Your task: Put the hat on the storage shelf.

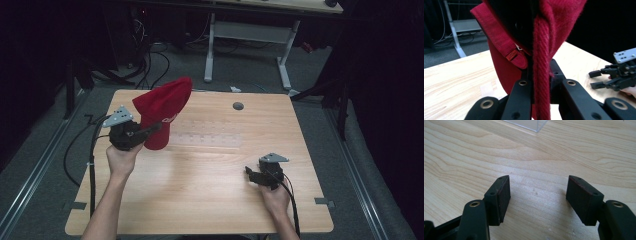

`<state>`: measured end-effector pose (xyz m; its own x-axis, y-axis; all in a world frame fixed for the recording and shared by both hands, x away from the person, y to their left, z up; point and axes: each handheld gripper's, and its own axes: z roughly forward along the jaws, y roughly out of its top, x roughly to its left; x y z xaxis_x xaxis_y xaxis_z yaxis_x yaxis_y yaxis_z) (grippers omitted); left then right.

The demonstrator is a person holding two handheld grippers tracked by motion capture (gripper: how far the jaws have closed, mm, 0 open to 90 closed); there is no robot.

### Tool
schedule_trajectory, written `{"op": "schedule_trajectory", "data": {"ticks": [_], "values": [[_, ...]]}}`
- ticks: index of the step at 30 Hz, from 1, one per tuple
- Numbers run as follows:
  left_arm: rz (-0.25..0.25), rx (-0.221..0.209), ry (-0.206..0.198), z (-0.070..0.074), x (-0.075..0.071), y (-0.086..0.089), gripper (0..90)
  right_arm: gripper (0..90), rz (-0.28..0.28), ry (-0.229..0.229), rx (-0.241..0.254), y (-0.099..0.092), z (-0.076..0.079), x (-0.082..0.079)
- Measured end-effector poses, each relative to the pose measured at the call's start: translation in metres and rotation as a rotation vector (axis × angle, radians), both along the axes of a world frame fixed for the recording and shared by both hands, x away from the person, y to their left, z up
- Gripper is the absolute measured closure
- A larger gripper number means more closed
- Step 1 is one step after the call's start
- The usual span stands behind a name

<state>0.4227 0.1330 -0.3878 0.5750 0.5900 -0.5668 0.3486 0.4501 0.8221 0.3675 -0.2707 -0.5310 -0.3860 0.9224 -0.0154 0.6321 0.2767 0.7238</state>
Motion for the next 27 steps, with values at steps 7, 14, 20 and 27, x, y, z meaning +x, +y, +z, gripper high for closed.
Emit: {"op": "schedule_trajectory", "data": {"ticks": [7, 14, 20, 27], "values": [[0.012, -0.007, 0.004, -0.009, 0.021, -0.005, 83.8, 36.1, 0.001, 0.0, -0.002, 0.0, 0.0, 0.0], [0.017, -0.012, -0.003, -0.013, 0.034, -0.009, 83.8, 36.1, 0.003, -0.001, -0.001, 0.0, 0.0, -0.001], [0.037, -0.028, 0.007, -0.018, 0.045, -0.007, 83.8, 36.0, 0.001, -0.001, -0.003, 0.0, 0.0, -0.001], [0.05, -0.063, 0.01, -0.021, 0.054, -0.003, 83.8, 35.9, 0.002, -0.002, -0.004, 0.0, 0.0, -0.001]]}}
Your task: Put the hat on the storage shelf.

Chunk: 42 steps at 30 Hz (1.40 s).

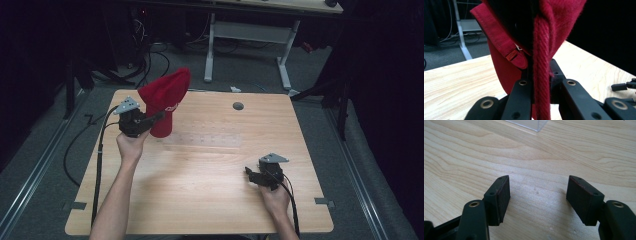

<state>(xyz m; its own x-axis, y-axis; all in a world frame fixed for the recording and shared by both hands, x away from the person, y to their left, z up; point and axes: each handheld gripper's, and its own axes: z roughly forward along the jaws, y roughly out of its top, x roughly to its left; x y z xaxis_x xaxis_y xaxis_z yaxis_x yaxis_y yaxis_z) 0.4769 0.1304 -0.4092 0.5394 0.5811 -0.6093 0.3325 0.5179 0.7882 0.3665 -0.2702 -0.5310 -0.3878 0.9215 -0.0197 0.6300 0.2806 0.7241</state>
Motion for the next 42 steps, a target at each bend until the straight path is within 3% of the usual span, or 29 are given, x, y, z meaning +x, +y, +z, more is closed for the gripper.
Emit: {"op": "schedule_trajectory", "data": {"ticks": [3, 8, 17, 21, 28, 42], "values": [[-0.001, -0.023, 0.007, -0.002, 0.004, 0.001, 83.7, 35.9, 0.0, 0.0, 0.0, 0.0, 0.0, 0.0], [0.0, -0.026, 0.01, -0.006, 0.008, 0.0, 83.7, 35.9, 0.0, 0.0, 0.0, 0.0, 0.0, 0.0], [0.004, 0.034, -0.002, -0.015, 0.008, -0.005, 83.4, 35.9, 0.0, -0.001, 0.0, 0.0, 0.0, 0.0], [0.01, 0.021, -0.009, -0.016, 0.007, -0.005, 83.2, 35.9, 0.0, -0.001, 0.0, 0.0, 0.0, 0.0], [0.016, 0.035, -0.016, -0.017, 0.006, -0.001, 82.5, 35.8, 0.001, -0.001, 0.0, 0.0, 0.0, 0.0], [0.033, 0.034, 0.0, -0.019, 0.011, 0.008, 81.6, 35.8, -0.001, 0.0, 0.002, 0.0, 0.0, 0.0]]}}
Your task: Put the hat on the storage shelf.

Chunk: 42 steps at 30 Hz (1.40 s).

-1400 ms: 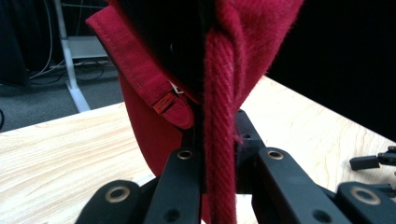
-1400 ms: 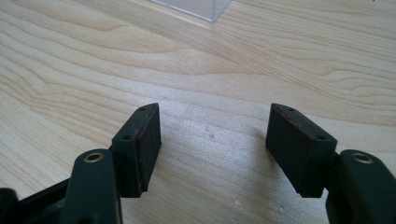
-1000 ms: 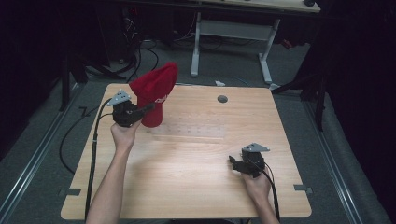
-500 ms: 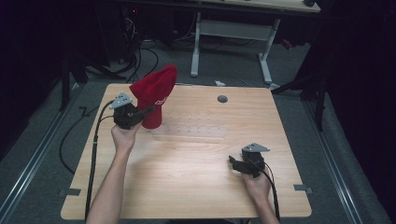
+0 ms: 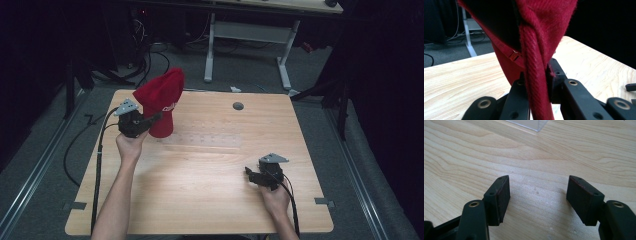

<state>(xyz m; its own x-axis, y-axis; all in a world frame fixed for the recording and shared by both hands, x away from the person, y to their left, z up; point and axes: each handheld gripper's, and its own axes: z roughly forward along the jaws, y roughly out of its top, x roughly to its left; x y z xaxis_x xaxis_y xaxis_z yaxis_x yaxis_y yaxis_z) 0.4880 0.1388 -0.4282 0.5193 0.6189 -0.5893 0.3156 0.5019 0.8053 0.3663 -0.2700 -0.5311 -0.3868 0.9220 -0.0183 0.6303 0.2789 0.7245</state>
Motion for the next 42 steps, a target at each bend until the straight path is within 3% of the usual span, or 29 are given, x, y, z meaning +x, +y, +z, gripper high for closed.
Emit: {"op": "schedule_trajectory", "data": {"ticks": [4, 8, 11, 12, 16, 20, 23, 28, 34, 42], "values": [[-0.006, 0.009, 0.01, -0.001, 0.003, 0.001, 81.7, 35.8, 0.0, 0.0, 0.0, 0.0, 0.0, 0.0], [-0.015, 0.068, 0.005, -0.008, 0.001, -0.008, 81.6, 35.8, 0.002, -0.001, -0.001, 0.0, 0.0, 0.0], [-0.009, 0.067, -0.002, -0.01, -0.001, -0.011, 81.8, 35.8, 0.0, 0.0, 0.0, 0.0, 0.0, 0.0], [-0.003, 0.053, 0.005, -0.011, -0.001, -0.009, 81.6, 35.8, 0.0, 0.0, 0.0, 0.0, 0.0, 0.0], [0.004, 0.084, 0.033, -0.02, -0.004, -0.009, 80.6, 35.8, -0.001, 0.0, 0.001, 0.0, 0.0, 0.0], [0.001, 0.072, 0.062, -0.025, -0.008, -0.005, 80.0, 35.8, 0.0, 0.0, 0.001, 0.0, 0.0, 0.0], [0.005, 0.09, 0.077, -0.028, -0.012, -0.005, 79.5, 35.8, 0.0, 0.001, 0.001, 0.0, 0.0, 0.0], [0.034, 0.097, 0.116, -0.03, -0.017, -0.003, 66.2, 35.8, 0.0, 0.0, 0.0, 0.0, 0.0, 0.0], [0.073, 0.09, 0.122, -0.03, -0.023, 0.003, 46.1, 35.7, 0.002, -0.001, -0.001, 0.0, 0.0, 0.0], [0.103, 0.119, 0.133, -0.032, -0.032, 0.008, 37.8, 35.7, 0.001, 0.0, 0.0, 0.0, 0.0, 0.0]]}}
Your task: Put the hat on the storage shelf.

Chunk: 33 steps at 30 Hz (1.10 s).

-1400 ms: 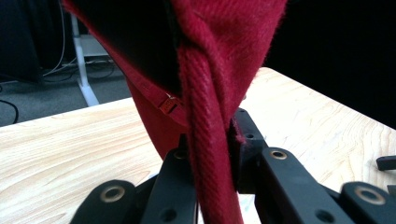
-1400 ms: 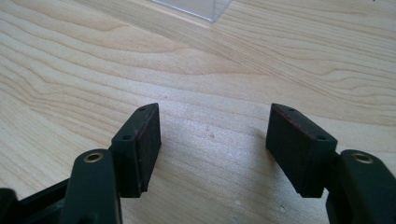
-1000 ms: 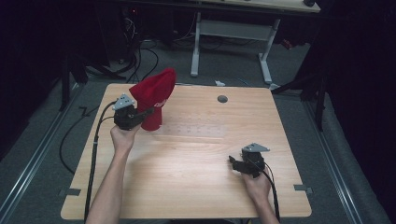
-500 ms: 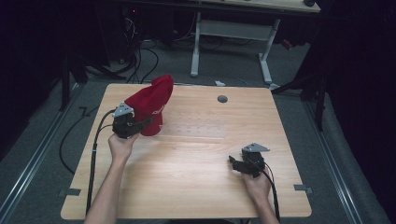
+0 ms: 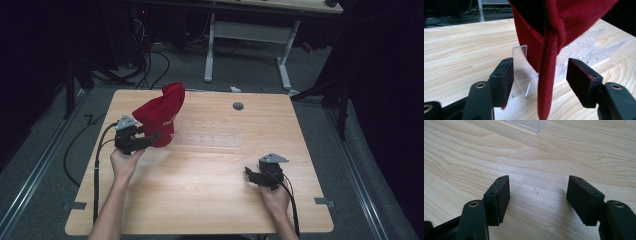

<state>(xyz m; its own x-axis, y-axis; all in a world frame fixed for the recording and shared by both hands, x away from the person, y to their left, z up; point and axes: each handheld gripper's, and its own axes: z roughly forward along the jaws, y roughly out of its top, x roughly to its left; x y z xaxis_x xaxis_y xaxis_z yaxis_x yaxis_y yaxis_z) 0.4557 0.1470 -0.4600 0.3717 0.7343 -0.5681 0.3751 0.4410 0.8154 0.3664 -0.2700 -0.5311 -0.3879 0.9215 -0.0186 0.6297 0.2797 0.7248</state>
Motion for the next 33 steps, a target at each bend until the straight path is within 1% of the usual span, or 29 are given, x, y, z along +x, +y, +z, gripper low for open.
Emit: {"op": "schedule_trajectory", "data": {"ticks": [5, 6, 8, 9, 10, 12, 14, 16, 17, 18, 19, 20, 22, 29, 33], "values": [[0.015, 0.021, 0.009, -0.001, -0.006, 0.002, 37.8, 35.6, 0.0, 0.0, 0.0, 0.0, 0.0, 0.0], [0.013, 0.043, 0.017, 0.0, -0.009, 0.002, 38.0, 35.6, 0.001, 0.0, 0.0, 0.0, 0.0, 0.0], [0.012, 0.06, 0.005, 0.001, -0.012, 0.001, 38.3, 35.6, 0.001, 0.0, 0.0, 0.0, 0.0, 0.0], [0.012, 0.06, 0.005, 0.001, -0.012, 0.001, 38.6, 35.6, 0.001, 0.0, 0.0, 0.0, 0.0, 0.0], [0.01, 0.062, -0.006, 0.004, -0.014, 0.001, 38.7, 35.6, 0.0, 0.0, 0.0, 0.0, 0.0, 0.0], [0.012, 0.059, -0.006, 0.005, -0.015, 0.001, 38.7, 35.6, 0.001, 0.0, -0.001, 0.0, 0.0, 0.0], [0.019, 0.067, -0.002, 0.006, -0.017, 0.002, 38.6, 35.6, 0.001, 0.0, 0.0, 0.0, 0.0, 0.0], [0.02, 0.087, -0.005, 0.007, -0.02, 0.002, 38.6, 35.6, 0.001, 0.0, -0.001, 0.0, 0.0, 0.0], [0.021, 0.103, -0.012, 0.008, -0.022, 0.001, 38.5, 35.6, 0.001, 0.0, 0.0, 0.0, 0.0, 0.0], [0.021, 0.103, -0.012, 0.008, -0.022, 0.001, 38.3, 35.6, 0.001, 0.0, 0.0, 0.0, 0.0, 0.0], [0.022, 0.119, -0.019, 0.009, -0.024, 0.001, 38.3, 35.6, 0.001, 0.0, -0.001, 0.0, 0.0, 0.0], [0.023, 0.124, -0.025, 0.01, -0.026, 0.0, 38.0, 35.6, 0.001, 0.0, 0.0, 0.0, 0.0, 0.0], [0.026, 0.118, -0.045, 0.012, -0.032, 0.001, 37.8, 35.6, 0.001, 0.0, -0.001, 0.0, 0.0, 0.0], [0.045, 0.11, -0.045, 0.013, -0.04, 0.006, 37.7, 35.5, 0.001, 0.0, -0.001, 0.0, 0.0, 0.0], [0.05, 0.112, -0.058, 0.014, -0.047, 0.009, 36.9, 35.5, 0.001, -0.001, -0.001, 0.0, 0.0, 0.0]]}}
